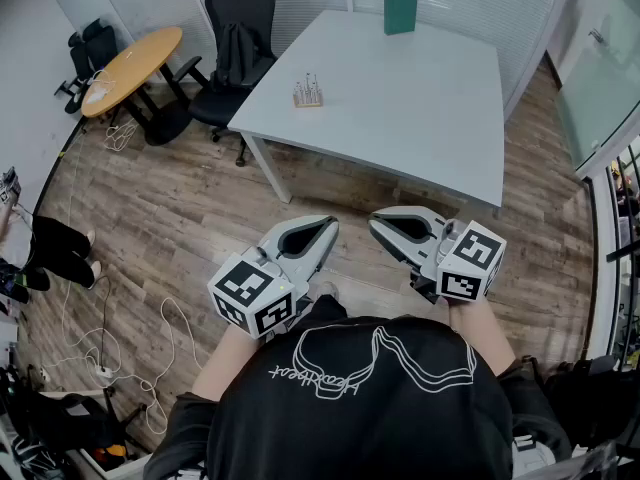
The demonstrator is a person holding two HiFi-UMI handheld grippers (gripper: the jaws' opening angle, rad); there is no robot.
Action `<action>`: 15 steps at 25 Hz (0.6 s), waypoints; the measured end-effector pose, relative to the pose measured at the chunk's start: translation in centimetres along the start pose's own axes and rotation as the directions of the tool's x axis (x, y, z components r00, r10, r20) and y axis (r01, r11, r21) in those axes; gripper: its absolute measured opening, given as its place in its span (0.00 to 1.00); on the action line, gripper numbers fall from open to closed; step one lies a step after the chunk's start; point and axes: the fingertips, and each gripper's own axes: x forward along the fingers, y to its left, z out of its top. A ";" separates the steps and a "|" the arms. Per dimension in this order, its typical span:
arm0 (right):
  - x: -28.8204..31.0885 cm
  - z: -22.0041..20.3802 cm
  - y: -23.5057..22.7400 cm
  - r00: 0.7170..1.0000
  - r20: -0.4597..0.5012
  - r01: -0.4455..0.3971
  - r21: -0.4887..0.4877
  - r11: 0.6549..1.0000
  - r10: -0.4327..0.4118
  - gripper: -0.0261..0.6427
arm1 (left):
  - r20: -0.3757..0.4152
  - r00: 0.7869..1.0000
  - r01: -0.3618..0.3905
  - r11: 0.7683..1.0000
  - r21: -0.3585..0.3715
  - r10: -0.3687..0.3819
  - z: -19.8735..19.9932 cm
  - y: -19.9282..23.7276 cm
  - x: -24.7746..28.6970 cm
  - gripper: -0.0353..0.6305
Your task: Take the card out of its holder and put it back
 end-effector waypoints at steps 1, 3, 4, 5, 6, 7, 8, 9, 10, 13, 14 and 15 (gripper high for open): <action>0.0 0.1 0.0 1.000 0.003 0.003 0.002 1.000 -0.003 0.05 | -0.003 1.000 0.003 1.000 0.003 -0.003 0.0 0.0 0.1 0.07; -0.1 0.2 -0.1 1.000 0.007 0.007 0.005 1.000 -0.007 0.05 | -0.007 1.000 0.008 1.000 0.008 -0.008 0.1 -0.1 0.2 0.07; -0.2 0.2 -0.2 1.000 0.009 0.008 0.005 1.000 -0.008 0.05 | -0.009 1.000 0.009 1.000 0.010 -0.009 0.1 -0.2 0.3 0.07; -0.3 0.2 -0.3 1.000 0.010 0.009 0.006 1.000 -0.009 0.05 | -0.011 1.000 0.010 1.000 0.012 -0.009 0.1 -0.2 0.4 0.07; -0.4 0.1 -0.4 1.000 0.011 0.009 0.006 1.000 -0.009 0.05 | -0.013 1.000 0.009 1.000 0.014 -0.009 0.0 -0.3 0.6 0.07; -0.5 0.1 -0.5 1.000 0.010 0.009 0.007 1.000 -0.009 0.05 | -0.014 1.000 0.009 1.000 0.015 -0.009 0.0 -0.3 0.7 0.07; -0.5 0.0 -0.6 1.000 0.009 0.010 0.008 1.000 -0.010 0.05 | -0.016 1.000 0.009 1.000 0.015 -0.008 -0.1 -0.3 0.9 0.07; -0.5 -0.1 -0.8 1.000 0.008 0.010 0.009 1.000 -0.010 0.05 | -0.017 1.000 0.009 1.000 0.015 -0.009 -0.1 -0.2 1.0 0.07; -0.5 -0.2 -0.9 1.000 0.007 0.009 0.011 1.000 -0.009 0.05 | -0.017 1.000 0.009 1.000 0.014 -0.009 -0.2 -0.2 1.0 0.07; -0.5 -0.5 -1.0 1.000 0.011 0.006 0.019 1.000 -0.006 0.05 | -0.017 1.000 0.011 1.000 0.015 -0.011 -0.5 0.0 1.2 0.07; -0.5 -0.7 -1.2 1.000 0.011 0.007 0.019 1.000 -0.008 0.05 | -0.017 1.000 0.010 1.000 0.016 -0.010 -0.6 0.2 1.3 0.07; -0.4 -0.9 -1.4 1.000 0.007 0.008 0.017 1.000 -0.008 0.05 | -0.017 1.000 0.008 1.000 0.016 -0.008 -0.8 0.4 1.4 0.07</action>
